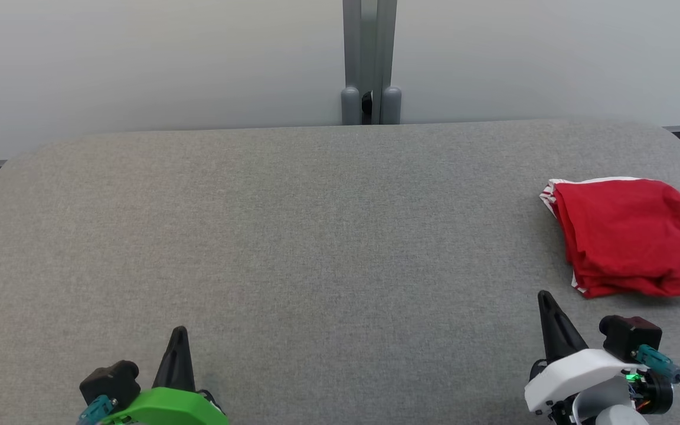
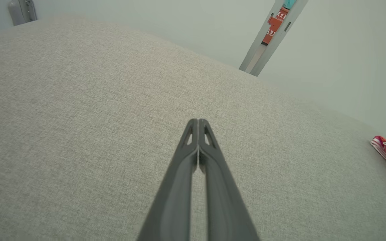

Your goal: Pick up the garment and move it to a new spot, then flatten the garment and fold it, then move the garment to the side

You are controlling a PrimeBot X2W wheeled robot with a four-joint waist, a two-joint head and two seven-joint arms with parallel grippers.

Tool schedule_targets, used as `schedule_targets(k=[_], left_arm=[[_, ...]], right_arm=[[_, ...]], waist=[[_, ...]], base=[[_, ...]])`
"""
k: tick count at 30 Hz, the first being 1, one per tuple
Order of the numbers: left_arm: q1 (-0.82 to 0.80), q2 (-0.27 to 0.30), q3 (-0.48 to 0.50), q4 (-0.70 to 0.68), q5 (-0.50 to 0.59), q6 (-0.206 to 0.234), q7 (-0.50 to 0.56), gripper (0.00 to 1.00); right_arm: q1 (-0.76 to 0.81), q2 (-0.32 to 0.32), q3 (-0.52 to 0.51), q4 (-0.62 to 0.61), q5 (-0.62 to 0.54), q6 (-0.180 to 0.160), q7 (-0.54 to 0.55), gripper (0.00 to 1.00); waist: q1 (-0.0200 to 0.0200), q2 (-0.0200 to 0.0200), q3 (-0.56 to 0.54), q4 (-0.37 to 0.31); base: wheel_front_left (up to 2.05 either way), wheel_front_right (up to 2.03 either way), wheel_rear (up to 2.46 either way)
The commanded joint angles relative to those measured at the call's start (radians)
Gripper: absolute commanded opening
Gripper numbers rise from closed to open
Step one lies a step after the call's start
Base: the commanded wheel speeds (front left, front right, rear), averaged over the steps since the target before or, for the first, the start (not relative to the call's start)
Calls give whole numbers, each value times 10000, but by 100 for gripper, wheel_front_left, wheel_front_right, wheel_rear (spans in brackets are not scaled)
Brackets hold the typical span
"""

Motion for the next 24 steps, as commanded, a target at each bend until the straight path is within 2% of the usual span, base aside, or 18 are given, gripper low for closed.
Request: schedule_targets(k=[1,24], left_arm=[[-257,-22,190,-171,-357,-96,107,0],[-534,-252,1238,-326,-3241,-785,1047,0]], right_arm=[[-255,-30,-68,-212,476,-1,86,0],[-411,-51,-409,-472,4267,-4,930,0]], waist=[[0,0,4,-1],[0,0,67,-14]], base=[[0,0,0],[0,0,0]])
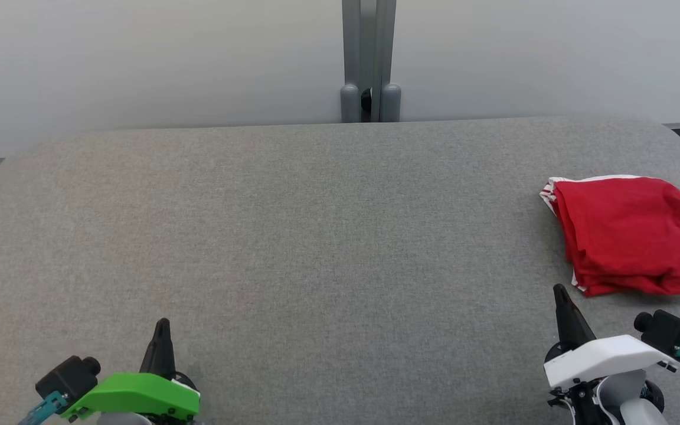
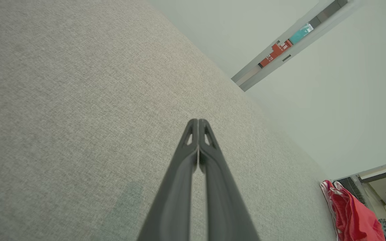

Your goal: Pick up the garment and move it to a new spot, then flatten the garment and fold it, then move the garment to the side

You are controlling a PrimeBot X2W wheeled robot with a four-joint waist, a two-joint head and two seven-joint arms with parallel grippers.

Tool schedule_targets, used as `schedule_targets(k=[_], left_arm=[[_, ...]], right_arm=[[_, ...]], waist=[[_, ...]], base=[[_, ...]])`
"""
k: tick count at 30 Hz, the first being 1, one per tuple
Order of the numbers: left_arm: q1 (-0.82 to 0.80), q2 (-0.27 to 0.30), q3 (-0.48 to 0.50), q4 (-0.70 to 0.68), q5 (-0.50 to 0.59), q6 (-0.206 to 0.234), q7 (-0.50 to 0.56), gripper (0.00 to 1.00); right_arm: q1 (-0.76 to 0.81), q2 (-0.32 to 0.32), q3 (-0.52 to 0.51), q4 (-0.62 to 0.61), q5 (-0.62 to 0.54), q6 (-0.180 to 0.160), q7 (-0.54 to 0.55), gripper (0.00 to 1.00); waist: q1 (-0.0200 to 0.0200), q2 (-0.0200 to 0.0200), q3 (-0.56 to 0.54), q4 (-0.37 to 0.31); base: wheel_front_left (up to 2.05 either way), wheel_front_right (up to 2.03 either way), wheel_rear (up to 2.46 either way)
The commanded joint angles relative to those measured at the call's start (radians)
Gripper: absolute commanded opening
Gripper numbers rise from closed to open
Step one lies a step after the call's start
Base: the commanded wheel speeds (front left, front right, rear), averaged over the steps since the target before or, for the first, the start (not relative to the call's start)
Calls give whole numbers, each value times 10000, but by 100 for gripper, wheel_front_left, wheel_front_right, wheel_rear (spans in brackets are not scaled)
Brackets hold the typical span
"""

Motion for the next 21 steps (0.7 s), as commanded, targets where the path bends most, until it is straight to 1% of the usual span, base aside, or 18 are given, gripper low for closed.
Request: schedule_targets(k=[1,21], left_arm=[[-349,-18,148,-172,-276,-90,75,0],[-521,-171,866,-266,-2247,-562,717,0]], right_arm=[[-300,-46,-65,-182,376,-4,86,0],[-408,-61,-316,-332,2955,-5,678,0]], waist=[[0,0,4,0],[0,0,58,-13]], base=[[0,0,0],[0,0,0]])
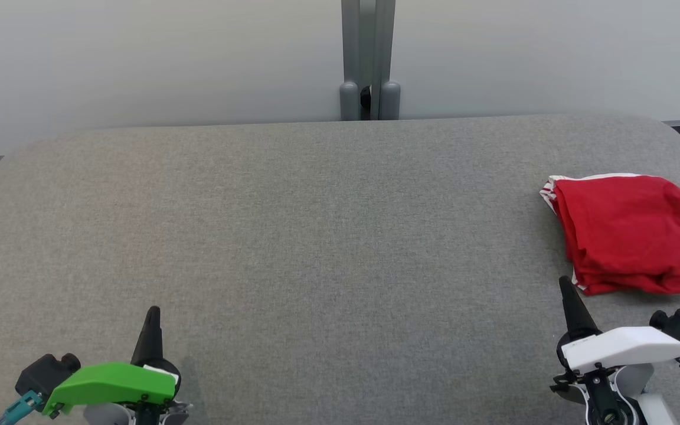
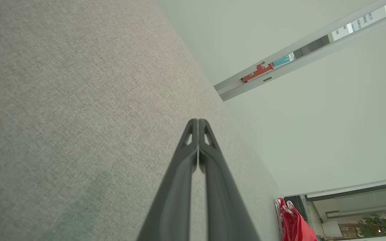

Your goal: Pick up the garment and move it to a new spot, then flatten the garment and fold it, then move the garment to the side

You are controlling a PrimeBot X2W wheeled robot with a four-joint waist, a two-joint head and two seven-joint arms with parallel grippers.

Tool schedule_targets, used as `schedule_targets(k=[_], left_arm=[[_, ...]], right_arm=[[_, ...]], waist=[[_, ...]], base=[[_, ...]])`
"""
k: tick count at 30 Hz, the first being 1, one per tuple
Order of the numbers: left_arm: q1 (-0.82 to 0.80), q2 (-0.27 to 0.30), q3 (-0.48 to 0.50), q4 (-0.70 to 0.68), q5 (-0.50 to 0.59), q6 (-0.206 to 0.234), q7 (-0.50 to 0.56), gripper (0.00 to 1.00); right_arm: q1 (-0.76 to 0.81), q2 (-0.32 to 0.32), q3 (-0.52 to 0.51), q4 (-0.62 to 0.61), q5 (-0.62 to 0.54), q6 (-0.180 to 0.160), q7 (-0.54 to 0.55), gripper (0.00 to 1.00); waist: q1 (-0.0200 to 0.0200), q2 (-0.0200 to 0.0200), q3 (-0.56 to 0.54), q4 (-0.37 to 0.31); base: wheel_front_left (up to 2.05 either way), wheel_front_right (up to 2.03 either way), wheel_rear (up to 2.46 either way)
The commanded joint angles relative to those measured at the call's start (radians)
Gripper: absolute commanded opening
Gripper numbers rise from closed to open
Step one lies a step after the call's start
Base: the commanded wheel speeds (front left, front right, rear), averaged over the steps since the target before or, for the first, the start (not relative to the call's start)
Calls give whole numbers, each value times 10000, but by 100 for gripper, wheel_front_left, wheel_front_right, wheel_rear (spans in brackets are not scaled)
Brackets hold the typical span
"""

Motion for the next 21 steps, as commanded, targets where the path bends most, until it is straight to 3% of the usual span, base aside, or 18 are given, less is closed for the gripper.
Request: schedule_targets(k=[1,21], left_arm=[[-296,5,132,-126,-253,-96,53,0],[-430,-133,724,-198,-1860,-492,592,0]], right_arm=[[-235,-53,-53,-150,299,-3,57,0],[-325,-65,-259,-268,2440,-3,550,0]], waist=[[0,0,3,-1],[0,0,58,-13]], base=[[0,0,0],[0,0,0]])
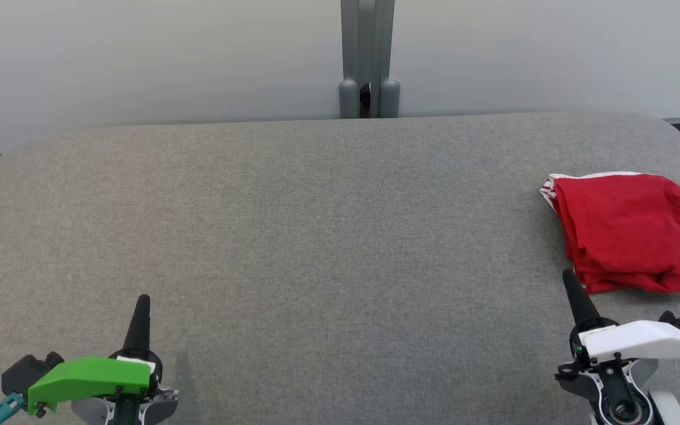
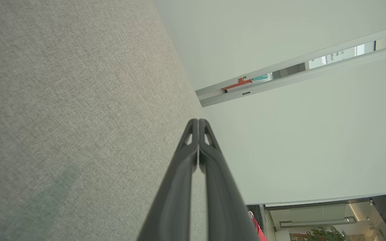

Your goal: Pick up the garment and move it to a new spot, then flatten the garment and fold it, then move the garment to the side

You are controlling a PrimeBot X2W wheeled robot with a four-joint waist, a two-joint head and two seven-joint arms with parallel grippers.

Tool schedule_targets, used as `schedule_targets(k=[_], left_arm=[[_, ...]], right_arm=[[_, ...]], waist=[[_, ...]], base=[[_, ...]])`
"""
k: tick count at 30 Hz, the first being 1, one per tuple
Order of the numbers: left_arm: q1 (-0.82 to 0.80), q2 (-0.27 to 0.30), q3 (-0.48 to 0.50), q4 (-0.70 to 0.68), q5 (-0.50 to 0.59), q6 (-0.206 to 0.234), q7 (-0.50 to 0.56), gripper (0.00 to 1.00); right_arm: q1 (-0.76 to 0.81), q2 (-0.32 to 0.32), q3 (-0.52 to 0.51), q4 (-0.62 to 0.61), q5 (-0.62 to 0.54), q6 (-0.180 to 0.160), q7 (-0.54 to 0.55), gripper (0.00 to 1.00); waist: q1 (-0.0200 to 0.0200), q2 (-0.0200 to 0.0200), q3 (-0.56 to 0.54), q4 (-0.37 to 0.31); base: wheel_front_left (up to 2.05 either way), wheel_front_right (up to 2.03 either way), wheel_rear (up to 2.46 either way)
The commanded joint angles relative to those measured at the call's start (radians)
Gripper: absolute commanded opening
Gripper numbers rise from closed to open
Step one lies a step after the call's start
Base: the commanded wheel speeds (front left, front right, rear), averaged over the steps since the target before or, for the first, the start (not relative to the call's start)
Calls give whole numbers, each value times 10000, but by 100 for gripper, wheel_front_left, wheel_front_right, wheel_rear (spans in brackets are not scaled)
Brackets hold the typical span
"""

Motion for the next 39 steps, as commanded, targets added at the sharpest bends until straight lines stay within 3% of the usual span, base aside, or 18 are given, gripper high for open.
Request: schedule_targets(k=[1,39], left_arm=[[-246,-16,119,-94,-203,-115,75,0],[-437,-208,984,-194,-2580,-682,860,0]], right_arm=[[-205,-56,-45,-120,290,3,61,0],[-321,-71,-348,-286,3422,2,790,0]], waist=[[0,0,4,-1],[0,0,107,-23]], base=[[0,0,0],[0,0,0]])
